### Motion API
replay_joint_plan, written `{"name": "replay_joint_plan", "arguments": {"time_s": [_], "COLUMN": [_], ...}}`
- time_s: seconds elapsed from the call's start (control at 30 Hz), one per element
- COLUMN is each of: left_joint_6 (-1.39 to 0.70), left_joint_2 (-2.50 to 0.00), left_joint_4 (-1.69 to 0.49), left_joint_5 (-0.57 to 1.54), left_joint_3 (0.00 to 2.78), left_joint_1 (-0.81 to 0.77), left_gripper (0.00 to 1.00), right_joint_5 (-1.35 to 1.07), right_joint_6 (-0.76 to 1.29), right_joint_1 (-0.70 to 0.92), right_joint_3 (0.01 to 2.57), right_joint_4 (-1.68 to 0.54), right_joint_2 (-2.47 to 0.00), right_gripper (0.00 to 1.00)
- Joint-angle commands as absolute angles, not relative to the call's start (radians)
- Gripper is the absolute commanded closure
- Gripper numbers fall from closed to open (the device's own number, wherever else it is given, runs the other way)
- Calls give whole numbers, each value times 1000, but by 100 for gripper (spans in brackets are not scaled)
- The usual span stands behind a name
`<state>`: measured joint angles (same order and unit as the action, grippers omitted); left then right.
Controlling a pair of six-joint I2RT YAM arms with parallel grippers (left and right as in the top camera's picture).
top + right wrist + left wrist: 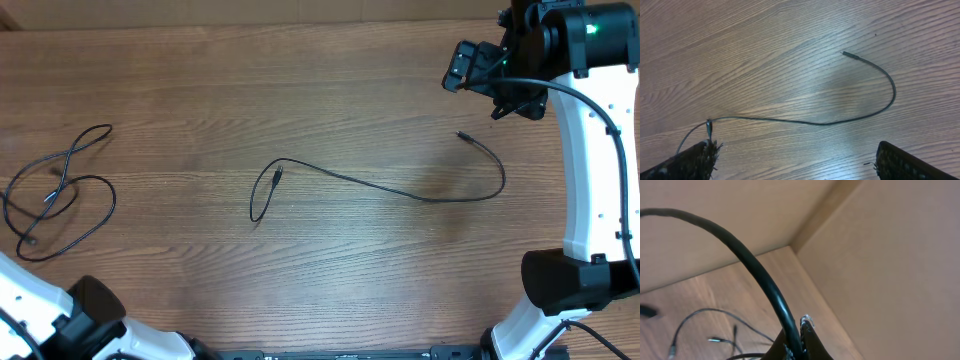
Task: Untangle cables
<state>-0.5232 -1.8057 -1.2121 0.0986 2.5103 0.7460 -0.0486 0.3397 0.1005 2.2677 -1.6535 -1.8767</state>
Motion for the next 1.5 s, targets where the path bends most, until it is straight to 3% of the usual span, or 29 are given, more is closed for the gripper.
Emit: {"name": "replay_joint_plan", "arguments": {"time_s": [0.0, 0.27, 0.33, 0.37, 0.43, 0.47, 0.83, 1.07, 1.47], "left_joint_6": [-550, -519, -520, -520, -520, -520, -507, -486, -323], "left_joint_2": [-1866, -2003, -2037, -2054, -2085, -2098, -2088, -1963, -1817], "left_joint_4": [-1223, -1255, -1250, -1243, -1237, -1237, -1305, -1392, -1551], "left_joint_5": [33, -39, -56, -55, -55, -55, -49, 81, 126], "left_joint_3": [2515, 2515, 2515, 2515, 2515, 2515, 2516, 2516, 2516], "left_joint_1": [721, 653, 645, 644, 643, 643, 643, 612, 323], "left_gripper": [96, 95, 88, 69, 14, 0, 0, 0, 1], "right_joint_5": [-56, -55, -55, -55, -55, -55, -55, -55, -55], "right_joint_6": [339, 339, 339, 339, 339, 339, 339, 339, 339], "right_joint_1": [101, 101, 101, 101, 101, 101, 101, 101, 101], "right_joint_3": [2262, 2262, 2262, 2262, 2262, 2262, 2262, 2262, 2193], "right_joint_4": [-1654, -1655, -1655, -1654, -1649, -1647, -1637, -1633, -1586], "right_joint_2": [-1876, -1876, -1876, -1876, -1876, -1876, -1876, -1876, -1876], "right_gripper": [0, 0, 0, 0, 0, 0, 0, 0, 0]}}
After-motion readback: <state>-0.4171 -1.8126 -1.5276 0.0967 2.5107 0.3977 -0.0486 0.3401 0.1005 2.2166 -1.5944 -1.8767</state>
